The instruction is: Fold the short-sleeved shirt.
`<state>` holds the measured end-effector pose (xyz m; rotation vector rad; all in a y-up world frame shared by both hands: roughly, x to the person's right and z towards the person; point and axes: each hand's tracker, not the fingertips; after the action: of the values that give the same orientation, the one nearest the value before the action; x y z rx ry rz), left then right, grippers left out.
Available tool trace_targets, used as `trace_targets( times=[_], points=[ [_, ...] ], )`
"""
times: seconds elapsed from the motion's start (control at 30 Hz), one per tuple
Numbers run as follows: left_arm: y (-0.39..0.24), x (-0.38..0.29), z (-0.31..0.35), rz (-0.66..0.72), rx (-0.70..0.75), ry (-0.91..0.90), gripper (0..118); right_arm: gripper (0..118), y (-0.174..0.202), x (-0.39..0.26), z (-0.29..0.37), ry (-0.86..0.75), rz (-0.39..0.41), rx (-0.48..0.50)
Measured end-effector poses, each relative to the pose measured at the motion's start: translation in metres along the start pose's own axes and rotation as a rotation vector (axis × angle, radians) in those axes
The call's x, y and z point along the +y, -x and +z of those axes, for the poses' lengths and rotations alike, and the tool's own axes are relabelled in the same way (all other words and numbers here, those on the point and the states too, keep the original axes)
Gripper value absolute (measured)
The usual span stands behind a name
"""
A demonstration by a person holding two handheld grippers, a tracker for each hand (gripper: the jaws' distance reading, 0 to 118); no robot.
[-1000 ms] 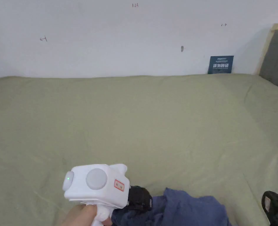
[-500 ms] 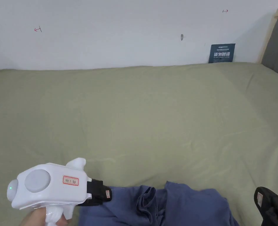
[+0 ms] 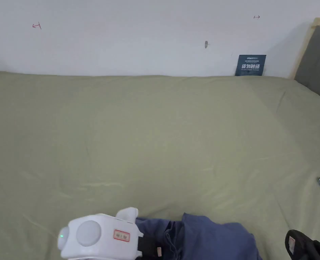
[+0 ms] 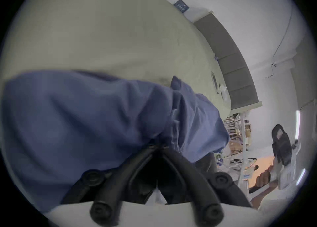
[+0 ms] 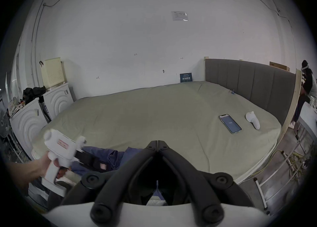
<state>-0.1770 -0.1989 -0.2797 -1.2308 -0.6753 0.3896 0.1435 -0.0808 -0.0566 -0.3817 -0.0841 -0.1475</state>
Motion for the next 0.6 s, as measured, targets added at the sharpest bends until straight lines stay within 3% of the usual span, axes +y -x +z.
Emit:
trace_targets(
  times=[0.2, 0.33, 0.4, 0.43, 0.47, 0.5, 0.53, 0.6],
  points=[
    [0.038, -0.008, 0.120, 0.001, 0.061, -0.150, 0, 0, 0.015, 0.002, -0.010, 0.001, 0.020, 0.030],
    [0.089, -0.011, 0.138, 0.075, 0.156, -0.127, 0, 0, 0.028, 0.002, -0.017, 0.005, 0.041, 0.054],
    [0.106, -0.009, 0.131, 0.085, 0.133, -0.110, 3, 0, 0.033, 0.002, -0.019, 0.010, 0.048, 0.058],
    [0.112, -0.009, 0.126, 0.099, 0.066, -0.087, 19, 0, 0.036, 0.002, -0.020, 0.013, 0.048, 0.063],
    [0.116, -0.010, 0.121, 0.110, 0.034, -0.087, 50, 0, 0.038, 0.002, -0.020, 0.014, 0.050, 0.066],
    [0.120, -0.009, 0.115, 0.127, -0.001, -0.089, 101, 0, 0.040, 0.002, -0.021, 0.018, 0.056, 0.066],
    [0.123, -0.006, 0.104, 0.143, -0.030, -0.084, 116, 0, 0.041, 0.002, -0.022, 0.020, 0.062, 0.066],
    [0.129, -0.004, 0.093, 0.161, -0.027, -0.093, 114, 0, 0.042, 0.003, -0.023, 0.024, 0.065, 0.072]
  ],
)
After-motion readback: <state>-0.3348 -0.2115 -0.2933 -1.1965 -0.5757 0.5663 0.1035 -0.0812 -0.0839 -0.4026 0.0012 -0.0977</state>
